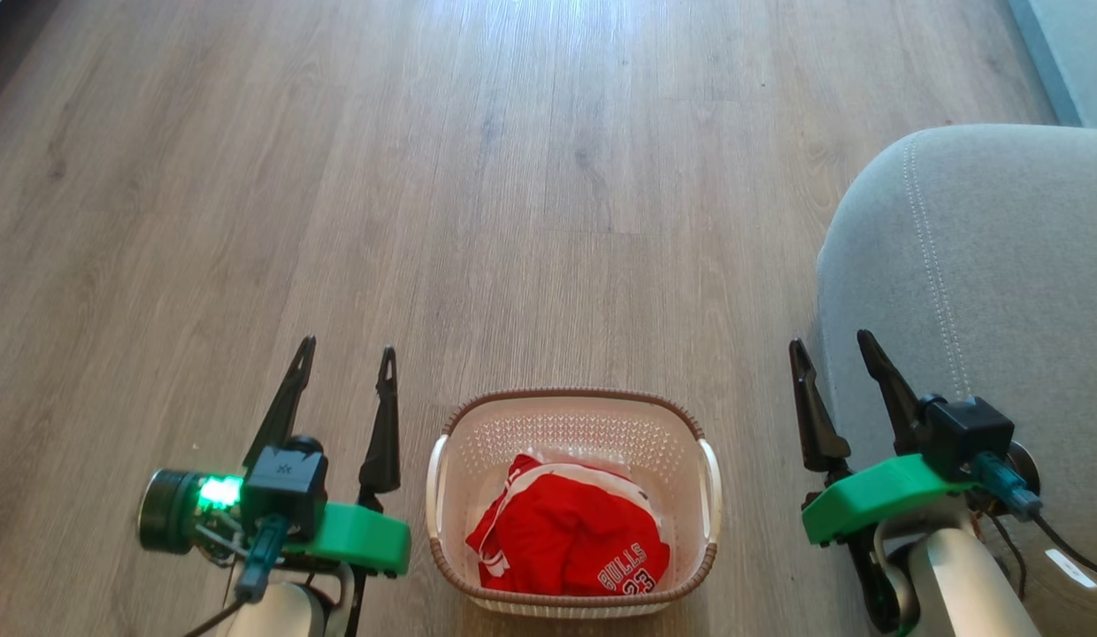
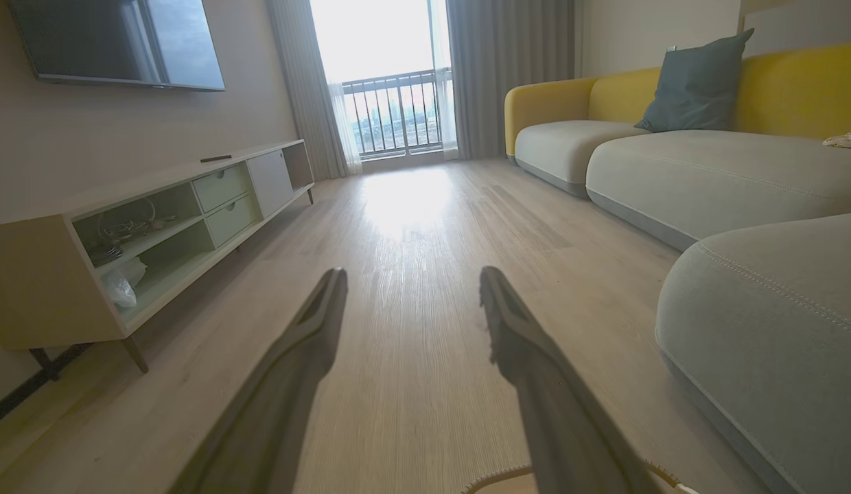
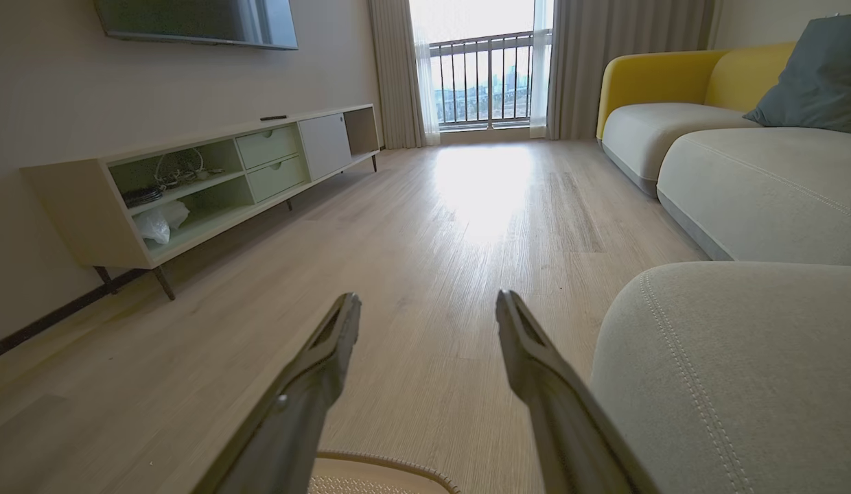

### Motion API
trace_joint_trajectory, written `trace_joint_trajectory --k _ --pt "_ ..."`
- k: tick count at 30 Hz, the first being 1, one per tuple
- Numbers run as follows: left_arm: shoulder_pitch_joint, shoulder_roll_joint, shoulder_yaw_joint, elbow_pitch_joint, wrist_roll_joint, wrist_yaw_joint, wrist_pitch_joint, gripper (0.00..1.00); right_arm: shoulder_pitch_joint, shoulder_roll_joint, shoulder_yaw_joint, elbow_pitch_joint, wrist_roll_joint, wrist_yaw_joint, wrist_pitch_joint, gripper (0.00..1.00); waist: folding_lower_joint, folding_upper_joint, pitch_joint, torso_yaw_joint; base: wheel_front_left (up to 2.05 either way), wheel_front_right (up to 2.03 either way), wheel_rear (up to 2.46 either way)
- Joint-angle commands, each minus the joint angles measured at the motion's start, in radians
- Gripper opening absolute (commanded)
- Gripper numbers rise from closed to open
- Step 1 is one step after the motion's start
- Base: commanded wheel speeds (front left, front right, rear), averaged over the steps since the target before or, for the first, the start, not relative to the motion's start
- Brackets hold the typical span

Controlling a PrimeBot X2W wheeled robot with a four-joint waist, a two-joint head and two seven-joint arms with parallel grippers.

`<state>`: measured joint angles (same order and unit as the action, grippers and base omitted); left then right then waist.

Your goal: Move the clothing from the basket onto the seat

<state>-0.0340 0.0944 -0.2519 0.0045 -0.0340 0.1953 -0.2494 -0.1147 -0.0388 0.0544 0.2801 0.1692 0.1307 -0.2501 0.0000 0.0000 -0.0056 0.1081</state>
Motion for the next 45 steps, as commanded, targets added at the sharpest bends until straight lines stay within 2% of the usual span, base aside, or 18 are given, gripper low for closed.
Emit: trace_joint_trajectory --k 1,15,21,31,39,45 --pt "-0.020 -0.003 0.041 -0.034 0.008 -0.007 -0.012 1.00 -0.048 -0.011 0.026 -0.027 -0.004 0.000 -0.012 1.00 0.0000 0.0000 0.000 0.000 0.00 0.00 0.00" --pt "-0.016 -0.022 0.059 -0.016 0.012 -0.043 -0.012 1.00 -0.055 -0.011 0.028 -0.010 0.003 0.000 -0.012 1.00 0.0000 0.0000 0.016 -0.019 0.00 0.00 0.00" --pt "-0.018 -0.027 0.058 0.017 0.003 -0.080 -0.012 1.00 -0.056 -0.011 0.023 -0.008 -0.015 0.000 -0.012 1.00 0.0000 0.0000 0.064 -0.053 0.00 0.00 0.00" --pt "-0.101 -0.030 0.055 0.135 0.012 -0.165 -0.012 1.00 -0.089 -0.011 -0.017 -0.032 -0.024 0.000 -0.012 1.00 0.0000 0.0000 0.256 -0.116 0.00 0.00 0.00" --pt "-0.223 -0.013 0.042 0.242 0.020 -0.252 -0.012 1.00 -0.127 -0.011 -0.017 -0.085 -0.051 0.000 -0.012 1.00 0.0000 0.0000 0.450 -0.171 0.00 0.00 0.00" --pt "-0.307 0.026 0.008 0.340 0.054 -0.273 -0.012 1.00 -0.149 -0.011 0.000 -0.133 -0.053 0.000 -0.012 1.00 0.0000 0.0000 0.556 -0.212 0.00 0.00 0.00"
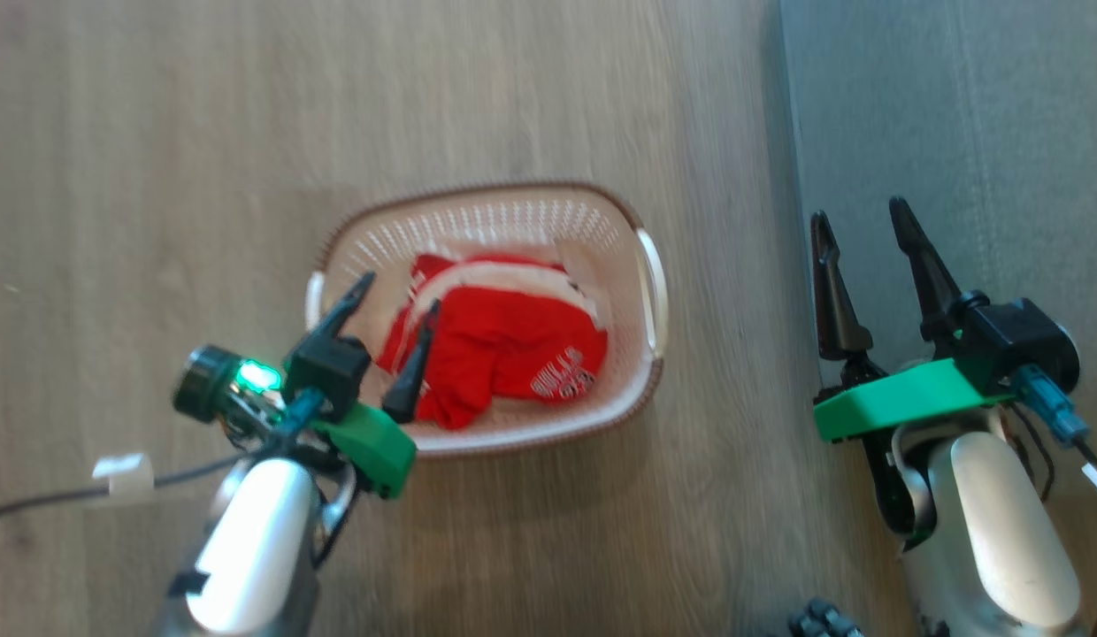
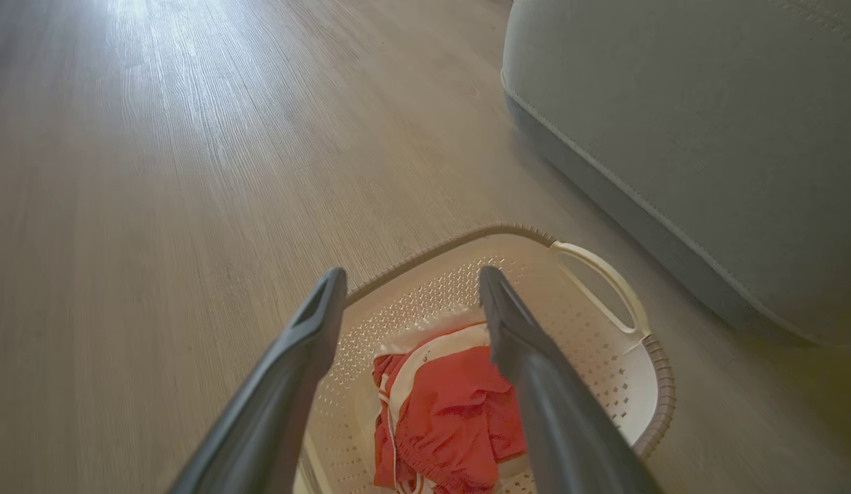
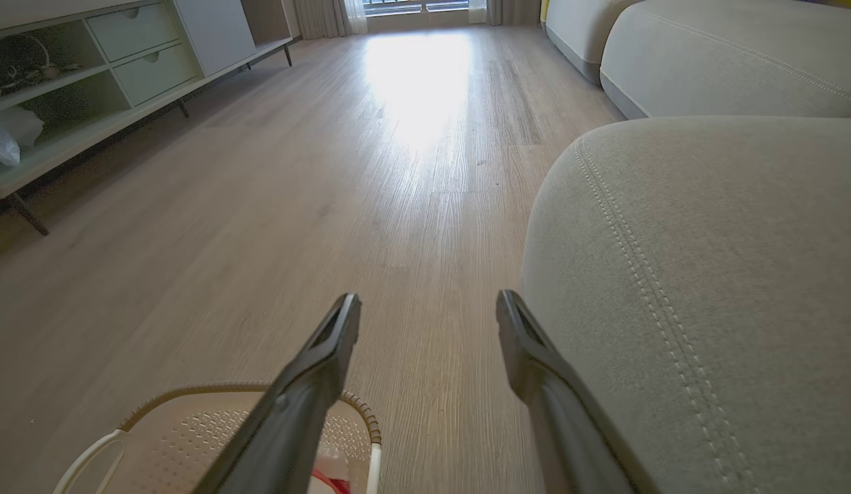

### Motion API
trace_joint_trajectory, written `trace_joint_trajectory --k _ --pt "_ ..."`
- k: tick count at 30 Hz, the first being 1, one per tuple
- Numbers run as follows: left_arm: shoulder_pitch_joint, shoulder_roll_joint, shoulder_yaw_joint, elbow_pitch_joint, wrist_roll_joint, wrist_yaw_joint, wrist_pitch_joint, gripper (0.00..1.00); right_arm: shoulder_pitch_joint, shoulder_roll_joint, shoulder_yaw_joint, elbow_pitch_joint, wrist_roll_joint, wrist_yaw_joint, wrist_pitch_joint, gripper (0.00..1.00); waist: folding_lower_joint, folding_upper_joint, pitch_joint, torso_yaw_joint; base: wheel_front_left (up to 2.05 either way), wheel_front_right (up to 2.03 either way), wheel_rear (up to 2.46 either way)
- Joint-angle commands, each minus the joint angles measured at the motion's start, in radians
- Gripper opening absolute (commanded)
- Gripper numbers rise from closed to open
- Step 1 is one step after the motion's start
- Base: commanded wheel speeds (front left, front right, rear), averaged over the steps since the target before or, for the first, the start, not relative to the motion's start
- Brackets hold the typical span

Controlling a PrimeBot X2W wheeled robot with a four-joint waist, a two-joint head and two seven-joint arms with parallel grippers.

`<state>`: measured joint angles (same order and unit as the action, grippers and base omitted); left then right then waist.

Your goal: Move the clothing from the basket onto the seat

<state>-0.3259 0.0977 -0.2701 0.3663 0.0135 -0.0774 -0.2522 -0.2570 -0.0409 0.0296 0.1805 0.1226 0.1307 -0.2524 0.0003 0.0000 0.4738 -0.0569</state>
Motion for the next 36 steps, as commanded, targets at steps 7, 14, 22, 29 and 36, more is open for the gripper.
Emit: trace_joint_trajectory --k 7,14,22,29,36 --pt "-0.133 0.086 -0.047 0.167 0.058 0.008 -0.010 1.00 -0.027 -0.009 0.057 -0.105 0.011 0.000 -0.009 1.00 -0.0003 0.0000 0.206 -0.102 0.00 0.00 0.00" --pt "-0.265 0.115 -0.112 0.385 0.069 -0.004 -0.010 1.00 -0.039 -0.009 0.102 -0.158 0.030 0.000 -0.009 1.00 -0.0003 0.0000 0.300 -0.142 0.00 0.00 0.00" --pt "-0.396 0.143 -0.173 0.533 0.094 -0.001 -0.010 1.00 -0.059 -0.009 0.149 -0.199 0.053 0.000 -0.009 1.00 -0.0003 0.0000 0.390 -0.180 0.00 0.00 0.00" --pt "-0.509 0.153 -0.184 0.667 0.088 0.020 -0.010 1.00 -0.056 -0.009 0.177 -0.237 0.063 0.000 -0.009 1.00 -0.0003 0.0000 0.461 -0.198 0.00 0.00 0.00" --pt "-0.606 0.143 -0.180 0.767 0.062 0.018 -0.010 1.00 -0.050 -0.009 0.192 -0.260 0.065 0.000 -0.009 1.00 -0.0003 0.0000 0.503 -0.216 0.00 0.00 0.00"
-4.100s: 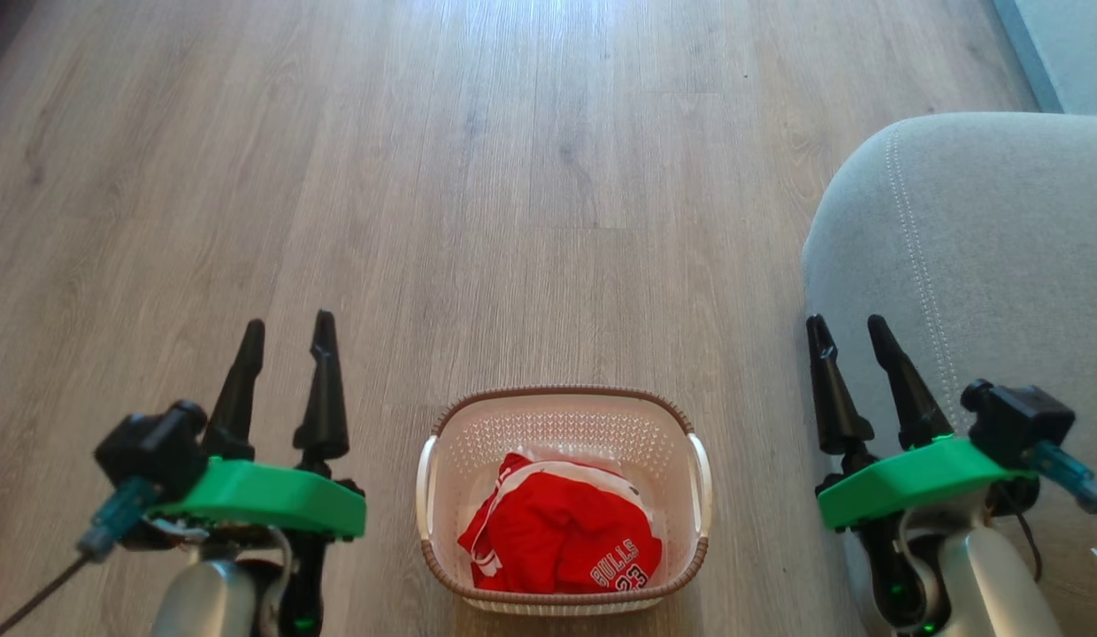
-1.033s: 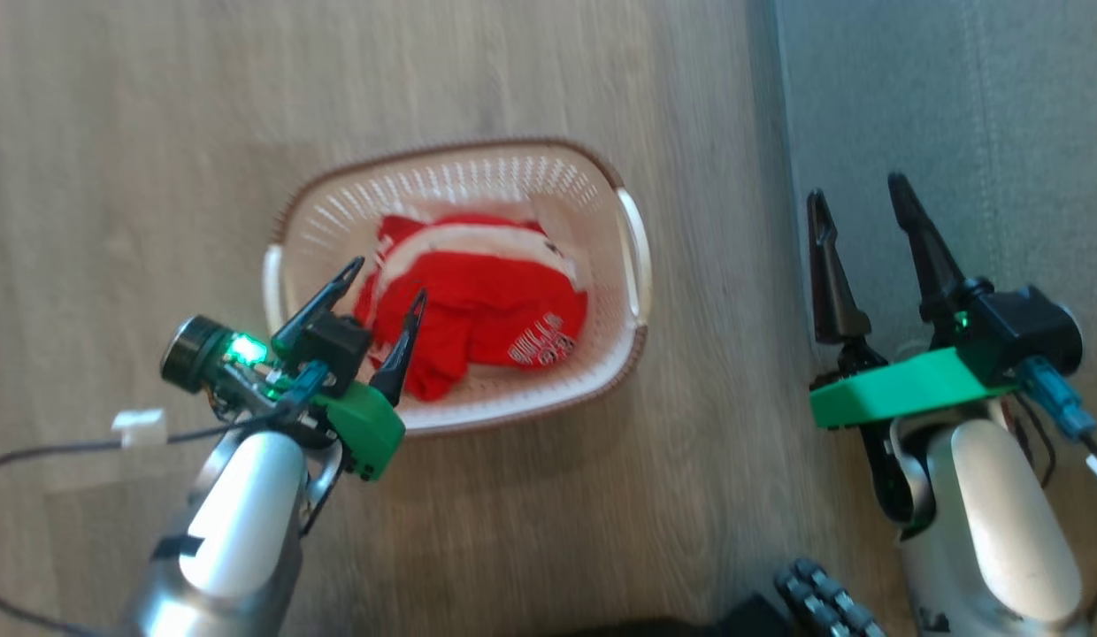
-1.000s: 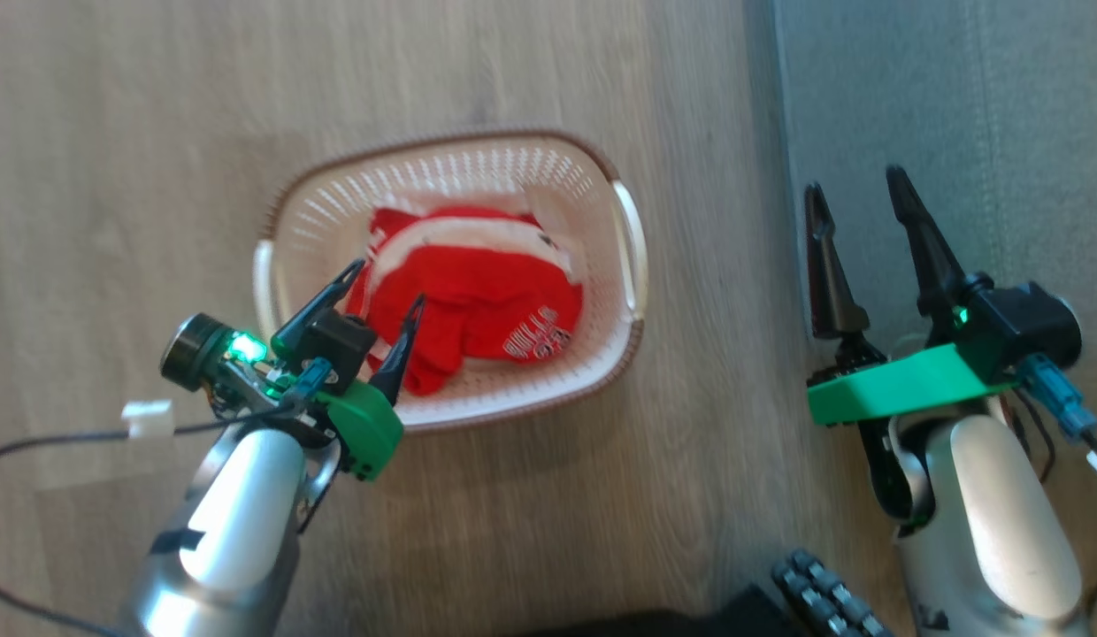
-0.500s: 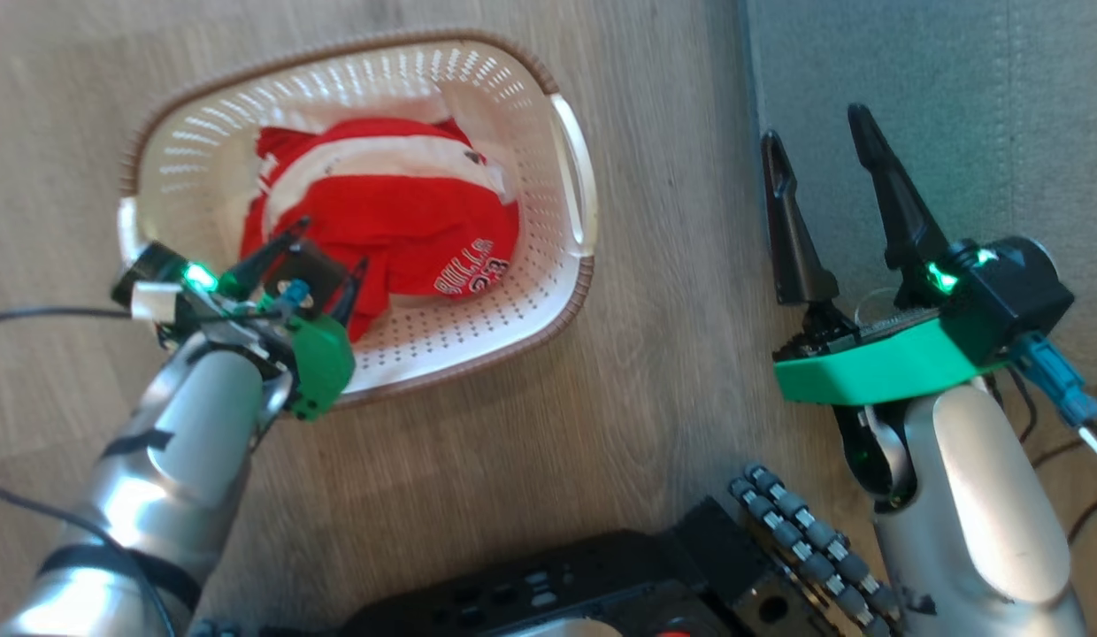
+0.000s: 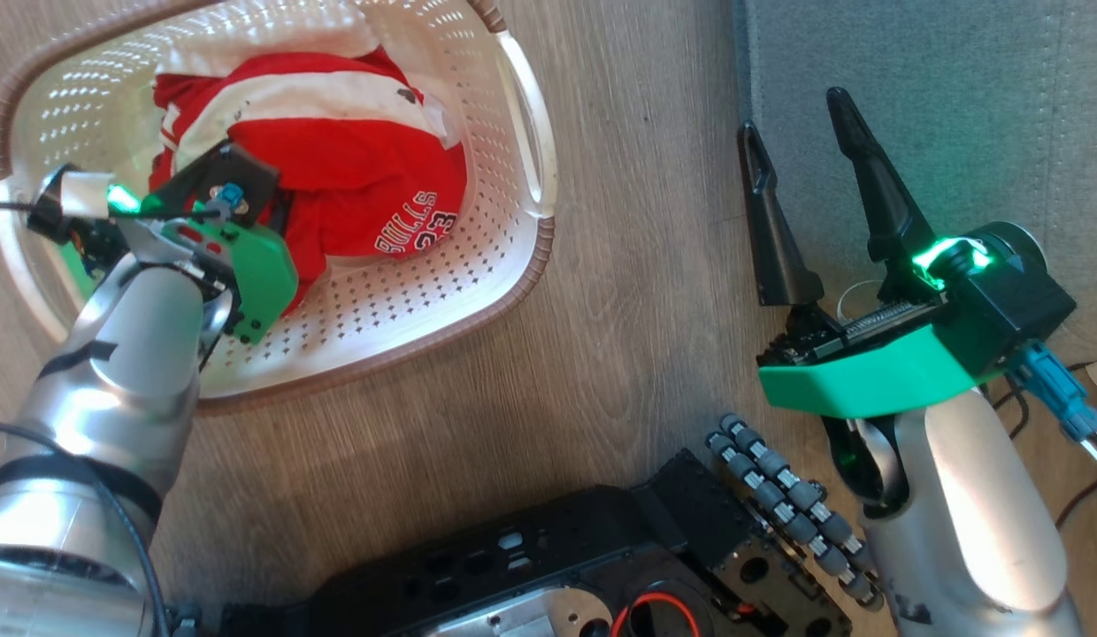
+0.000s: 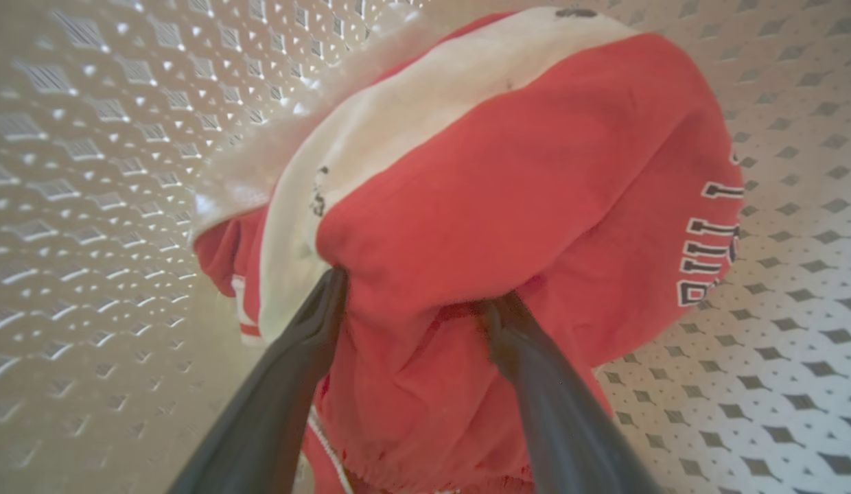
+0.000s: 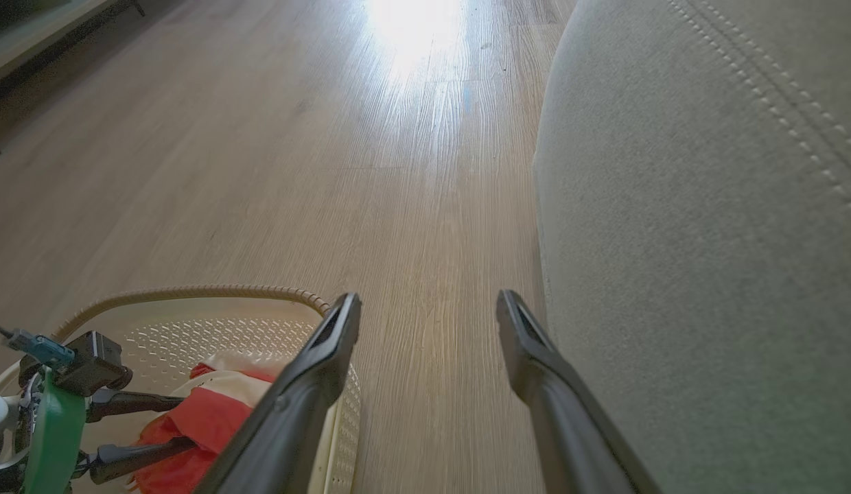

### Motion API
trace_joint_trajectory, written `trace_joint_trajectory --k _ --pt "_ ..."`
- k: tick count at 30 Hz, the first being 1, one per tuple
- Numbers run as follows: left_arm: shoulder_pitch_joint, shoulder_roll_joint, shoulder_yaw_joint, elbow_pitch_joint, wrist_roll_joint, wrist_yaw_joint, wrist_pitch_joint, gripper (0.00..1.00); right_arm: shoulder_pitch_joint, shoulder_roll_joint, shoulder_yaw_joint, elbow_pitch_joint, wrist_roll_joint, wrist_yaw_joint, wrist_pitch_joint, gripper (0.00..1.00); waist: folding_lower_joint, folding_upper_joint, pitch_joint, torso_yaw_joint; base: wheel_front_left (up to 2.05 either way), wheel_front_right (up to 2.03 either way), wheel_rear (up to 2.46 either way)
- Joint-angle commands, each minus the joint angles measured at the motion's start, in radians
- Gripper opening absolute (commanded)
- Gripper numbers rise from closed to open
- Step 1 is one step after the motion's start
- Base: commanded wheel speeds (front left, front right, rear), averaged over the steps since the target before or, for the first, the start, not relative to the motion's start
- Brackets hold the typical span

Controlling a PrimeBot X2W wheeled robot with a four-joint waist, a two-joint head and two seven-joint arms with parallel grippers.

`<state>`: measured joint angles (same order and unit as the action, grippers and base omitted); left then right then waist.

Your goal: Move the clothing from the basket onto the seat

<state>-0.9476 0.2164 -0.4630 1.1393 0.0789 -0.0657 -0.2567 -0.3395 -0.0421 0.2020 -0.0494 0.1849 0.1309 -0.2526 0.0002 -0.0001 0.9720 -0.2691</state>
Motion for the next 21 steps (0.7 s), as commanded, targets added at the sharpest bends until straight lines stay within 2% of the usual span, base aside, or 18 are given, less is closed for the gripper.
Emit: trace_joint_trajectory --k 1,5,6,7,8,10,11,21 --pt "0.007 0.023 0.005 0.002 0.000 0.004 -0.005 1.00 0.033 -0.008 0.019 -0.029 0.003 0.000 -0.009 1.00 -0.0002 0.0001 0.008 -0.004 0.00 0.00 0.00" --pt "-0.018 0.012 -0.007 0.045 -0.004 -0.002 -0.005 1.00 0.035 -0.008 0.017 -0.025 0.003 0.000 -0.009 1.00 -0.0002 0.0001 0.013 -0.004 0.00 0.00 0.00" --pt "-0.024 0.009 -0.010 0.053 -0.005 -0.003 -0.005 0.92 0.035 -0.008 0.017 -0.025 0.004 0.000 -0.009 1.00 -0.0002 0.0001 0.014 -0.003 0.00 0.00 0.00" --pt "-0.024 0.009 -0.010 0.053 -0.005 -0.003 -0.005 0.92 0.035 -0.008 0.017 -0.025 0.004 0.000 -0.009 1.00 -0.0002 0.0001 0.014 -0.003 0.00 0.00 0.00" --pt "-0.029 0.005 -0.011 0.061 -0.008 -0.005 -0.005 0.47 0.035 -0.008 0.017 -0.024 0.005 0.000 -0.009 1.00 -0.0002 0.0001 0.014 -0.002 0.00 0.00 0.00" --pt "-0.036 -0.002 -0.013 0.073 -0.014 -0.007 -0.005 0.09 0.034 -0.008 0.018 -0.022 0.006 0.000 -0.009 1.00 -0.0002 0.0001 0.013 -0.001 0.00 0.00 0.00" --pt "-0.038 -0.005 -0.014 0.079 -0.018 -0.010 -0.005 0.00 0.033 -0.008 0.018 -0.020 0.006 0.000 -0.009 1.00 -0.0002 0.0001 0.012 0.000 0.00 0.00 0.00" --pt "-0.033 -0.028 -0.026 0.088 -0.048 -0.020 -0.005 0.00 0.010 -0.008 0.012 0.003 0.009 0.000 -0.009 1.00 -0.0002 0.0001 -0.029 0.019 0.00 0.00 0.00"
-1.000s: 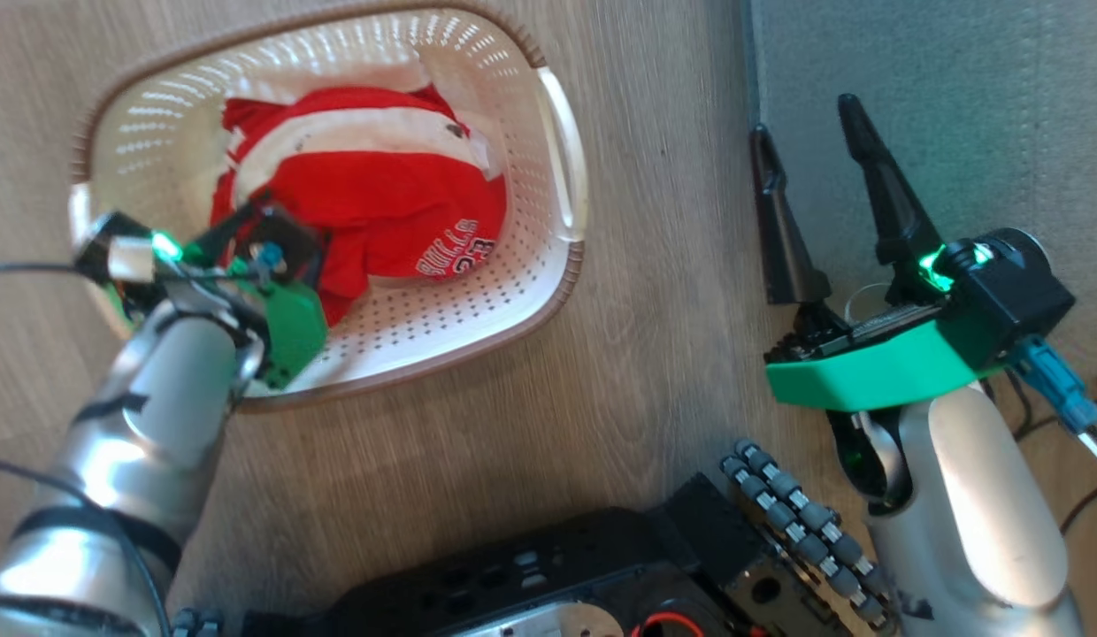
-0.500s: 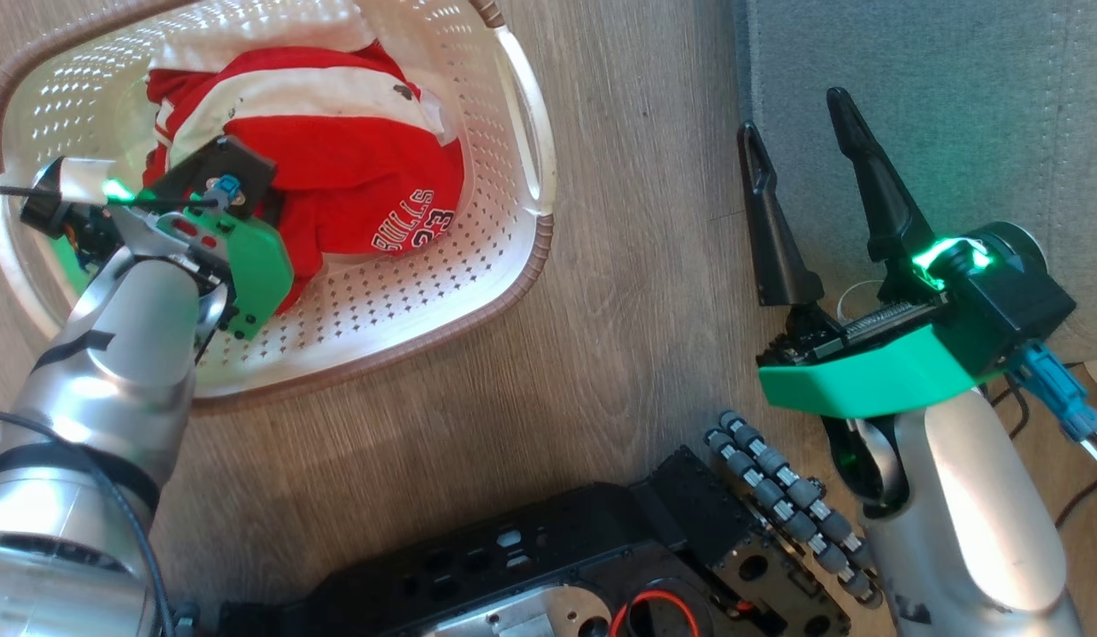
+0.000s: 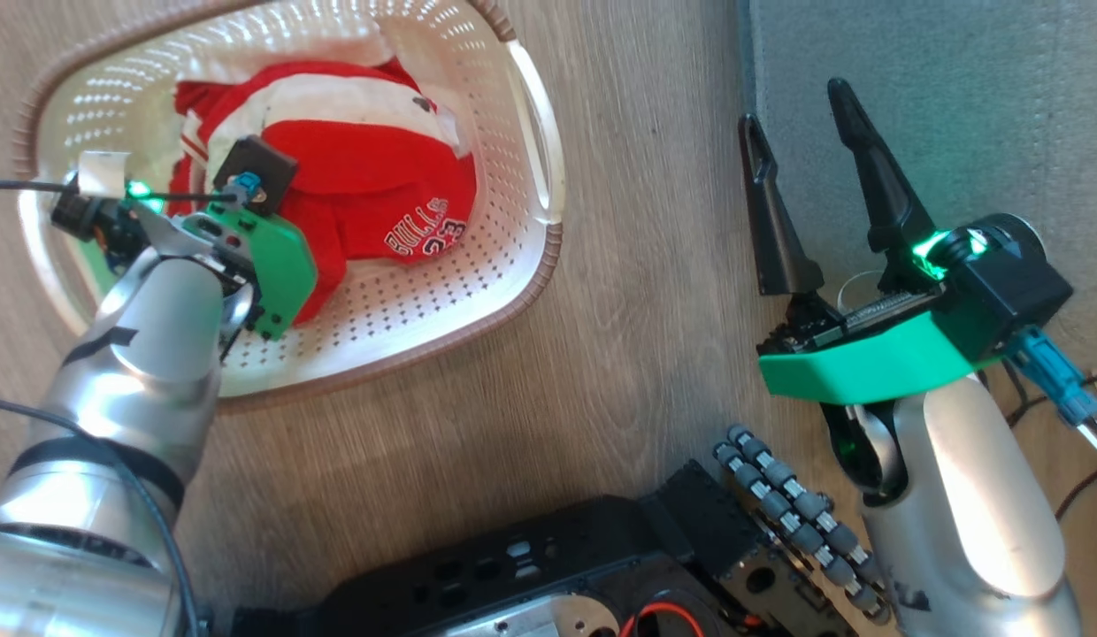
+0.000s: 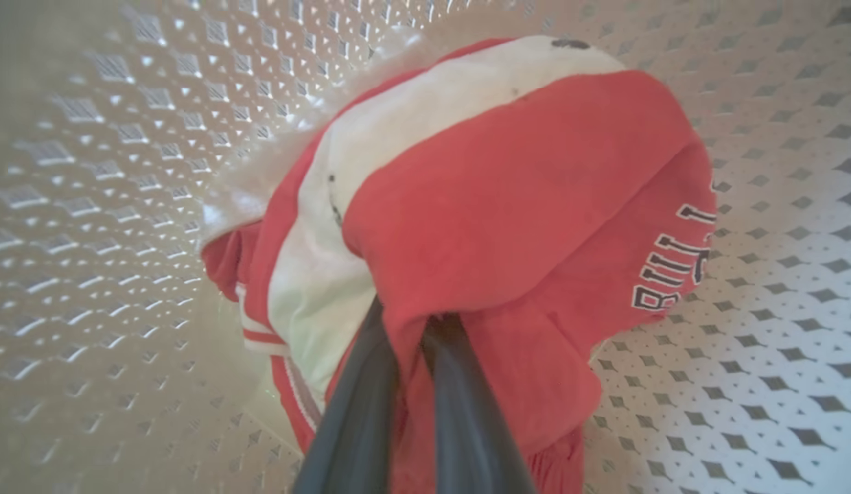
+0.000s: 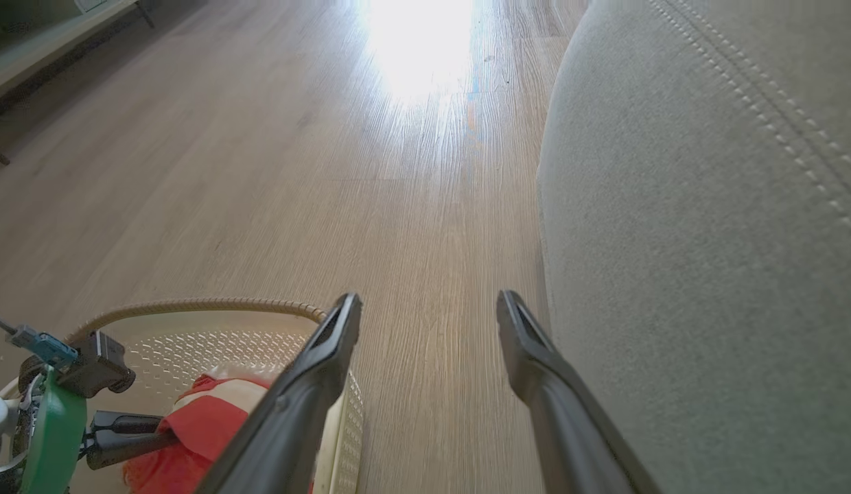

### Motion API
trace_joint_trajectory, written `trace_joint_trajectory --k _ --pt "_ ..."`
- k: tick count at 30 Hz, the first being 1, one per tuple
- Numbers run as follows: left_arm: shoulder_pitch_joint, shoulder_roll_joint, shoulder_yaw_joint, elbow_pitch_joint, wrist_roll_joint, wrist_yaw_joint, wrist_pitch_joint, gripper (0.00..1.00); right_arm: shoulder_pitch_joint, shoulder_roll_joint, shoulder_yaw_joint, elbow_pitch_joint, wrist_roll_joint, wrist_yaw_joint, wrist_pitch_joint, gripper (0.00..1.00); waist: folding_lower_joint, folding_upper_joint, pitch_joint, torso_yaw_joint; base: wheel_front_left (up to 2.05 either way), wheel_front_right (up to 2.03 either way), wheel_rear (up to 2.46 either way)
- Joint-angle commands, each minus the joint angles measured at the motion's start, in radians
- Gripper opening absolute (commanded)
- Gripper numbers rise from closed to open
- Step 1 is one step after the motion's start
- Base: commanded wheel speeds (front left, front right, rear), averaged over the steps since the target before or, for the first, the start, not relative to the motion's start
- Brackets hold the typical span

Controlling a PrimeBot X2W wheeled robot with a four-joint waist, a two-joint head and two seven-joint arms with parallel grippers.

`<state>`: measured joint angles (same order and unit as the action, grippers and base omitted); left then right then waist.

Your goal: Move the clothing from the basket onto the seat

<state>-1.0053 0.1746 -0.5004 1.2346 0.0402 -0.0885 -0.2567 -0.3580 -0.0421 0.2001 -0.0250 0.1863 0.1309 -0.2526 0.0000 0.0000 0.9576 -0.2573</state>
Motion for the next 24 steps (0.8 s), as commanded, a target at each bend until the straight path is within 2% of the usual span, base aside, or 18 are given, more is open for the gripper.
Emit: trace_joint_trajectory --k 1,15,24 --pt "0.029 0.008 0.015 -0.008 -0.016 0.007 -0.005 0.00 0.027 -0.008 0.013 -0.017 0.005 0.000 -0.009 1.00 0.0000 0.0000 -0.026 0.010 0.00 0.00 0.00" --pt "0.218 -0.044 0.043 -0.194 -0.103 0.029 -0.005 0.00 0.010 -0.008 -0.011 0.098 -0.011 0.000 -0.009 1.00 0.0000 0.0000 -0.326 0.100 0.00 0.00 0.00" --pt "0.387 -0.037 0.103 -0.380 -0.149 0.054 -0.005 0.00 0.045 -0.008 -0.022 0.179 -0.021 0.000 -0.009 1.00 0.0000 0.0000 -0.547 0.167 0.00 0.00 0.00"
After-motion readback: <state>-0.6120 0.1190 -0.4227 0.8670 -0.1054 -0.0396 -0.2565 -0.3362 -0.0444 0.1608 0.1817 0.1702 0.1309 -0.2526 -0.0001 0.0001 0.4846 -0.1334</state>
